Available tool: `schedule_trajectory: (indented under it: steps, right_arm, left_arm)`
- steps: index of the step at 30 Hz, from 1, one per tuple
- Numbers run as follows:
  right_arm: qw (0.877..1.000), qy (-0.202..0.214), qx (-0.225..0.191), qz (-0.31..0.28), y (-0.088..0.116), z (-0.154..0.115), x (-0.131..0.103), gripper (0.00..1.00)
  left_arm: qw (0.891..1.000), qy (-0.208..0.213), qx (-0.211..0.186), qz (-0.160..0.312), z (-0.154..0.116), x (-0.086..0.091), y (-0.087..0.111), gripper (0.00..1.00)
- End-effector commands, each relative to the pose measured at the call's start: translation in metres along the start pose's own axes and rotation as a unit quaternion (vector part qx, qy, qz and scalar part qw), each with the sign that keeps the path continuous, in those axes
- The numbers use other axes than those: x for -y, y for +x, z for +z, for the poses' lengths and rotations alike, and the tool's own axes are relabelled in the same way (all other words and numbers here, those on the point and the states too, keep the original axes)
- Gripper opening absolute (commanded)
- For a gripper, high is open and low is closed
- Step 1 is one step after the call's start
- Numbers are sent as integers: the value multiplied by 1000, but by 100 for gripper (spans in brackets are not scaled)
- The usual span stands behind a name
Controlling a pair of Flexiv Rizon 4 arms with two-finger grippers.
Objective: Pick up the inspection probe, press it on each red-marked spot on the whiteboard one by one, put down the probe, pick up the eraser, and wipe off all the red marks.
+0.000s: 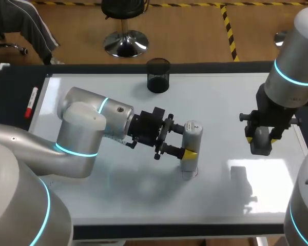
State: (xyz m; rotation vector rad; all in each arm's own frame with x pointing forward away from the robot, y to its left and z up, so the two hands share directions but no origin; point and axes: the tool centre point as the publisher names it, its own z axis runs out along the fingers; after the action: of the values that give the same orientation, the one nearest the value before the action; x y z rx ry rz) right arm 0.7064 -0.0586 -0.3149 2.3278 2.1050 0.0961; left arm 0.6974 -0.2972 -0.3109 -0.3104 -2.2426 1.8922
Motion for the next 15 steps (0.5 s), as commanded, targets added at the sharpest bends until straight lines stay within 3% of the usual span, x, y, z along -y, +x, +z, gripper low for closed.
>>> schedule_trajectory:
  steps: [1,9,15]
  right_arm:
    - [1000,0,-1,0,-1,0,0,0]
    - [1000,0,-1,0,-1,0,0,0]
    - [1000,0,-1,0,-1,0,0,0]
  left_arm:
    - [1000,-6,4,1,-6,16,1,0]
    - [1000,-15,1,14,-8,39,-5,0]
    - [1000,-17,-1,17,-4,42,-6,0]
